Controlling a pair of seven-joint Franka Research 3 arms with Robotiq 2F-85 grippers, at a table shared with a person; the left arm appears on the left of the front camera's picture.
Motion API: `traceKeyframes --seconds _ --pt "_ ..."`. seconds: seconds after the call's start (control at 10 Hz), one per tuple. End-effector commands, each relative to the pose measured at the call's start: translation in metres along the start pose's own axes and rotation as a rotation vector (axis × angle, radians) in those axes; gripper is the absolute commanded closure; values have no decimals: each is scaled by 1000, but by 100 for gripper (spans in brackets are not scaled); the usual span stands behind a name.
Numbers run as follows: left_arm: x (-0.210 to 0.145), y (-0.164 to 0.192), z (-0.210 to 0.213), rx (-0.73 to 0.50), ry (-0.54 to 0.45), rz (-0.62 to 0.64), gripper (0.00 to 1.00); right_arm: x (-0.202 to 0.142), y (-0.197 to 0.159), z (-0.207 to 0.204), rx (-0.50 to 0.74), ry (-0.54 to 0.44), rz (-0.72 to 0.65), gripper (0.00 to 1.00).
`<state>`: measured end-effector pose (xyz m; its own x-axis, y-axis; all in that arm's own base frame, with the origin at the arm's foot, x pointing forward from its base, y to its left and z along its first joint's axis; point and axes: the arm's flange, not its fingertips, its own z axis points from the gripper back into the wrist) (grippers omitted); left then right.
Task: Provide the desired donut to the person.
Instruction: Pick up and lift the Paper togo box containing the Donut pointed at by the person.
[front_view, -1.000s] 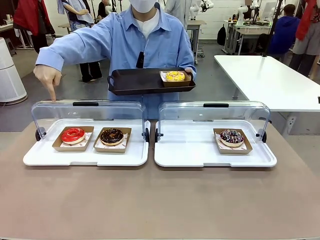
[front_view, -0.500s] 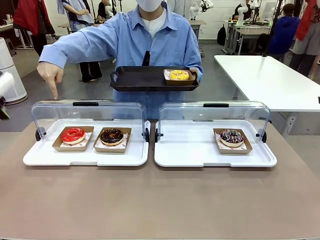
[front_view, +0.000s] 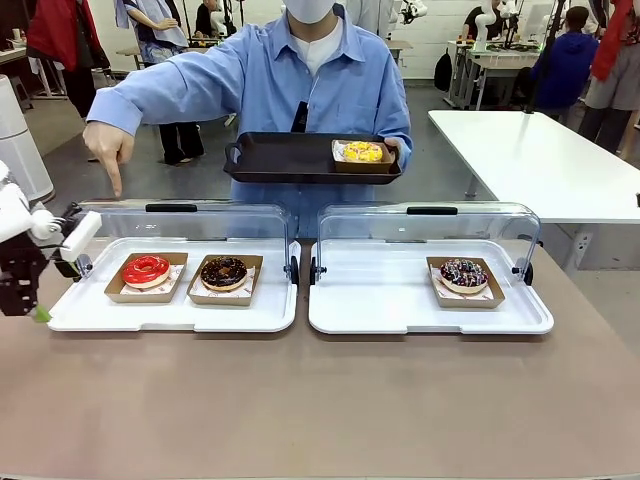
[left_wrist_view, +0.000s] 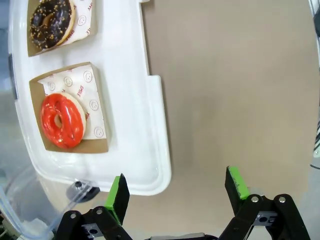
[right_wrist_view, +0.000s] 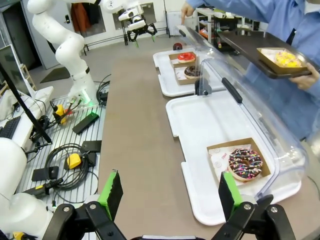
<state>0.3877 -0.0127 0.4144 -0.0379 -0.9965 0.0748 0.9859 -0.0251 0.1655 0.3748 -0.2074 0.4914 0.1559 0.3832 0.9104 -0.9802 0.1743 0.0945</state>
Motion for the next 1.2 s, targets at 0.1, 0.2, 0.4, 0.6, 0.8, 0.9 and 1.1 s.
traceKeyframes --seconds 0.1,0.2,0.4,0.6,0.8,0.9,1.1 --pt "5 25 0 -103 -62 48 0 -2 1 -1 -3 13 -1 0" --pt "0 26 7 -141 -86 73 0 -2 1 -1 -3 13 -1 0" --pt "4 13 -8 -63 -25 10 0 -2 1 -1 -3 13 -1 0" --pt "4 13 -8 -63 -25 10 0 -2 1 -1 -3 13 -1 0" --pt "4 13 -8 -63 -25 10 0 -2 1 -1 -3 13 -1 0" --pt "4 13 -8 -63 -25 10 0 -2 1 -1 -3 13 -1 0" --pt "4 13 -8 -63 -25 10 0 -2 1 -1 -3 13 -1 0"
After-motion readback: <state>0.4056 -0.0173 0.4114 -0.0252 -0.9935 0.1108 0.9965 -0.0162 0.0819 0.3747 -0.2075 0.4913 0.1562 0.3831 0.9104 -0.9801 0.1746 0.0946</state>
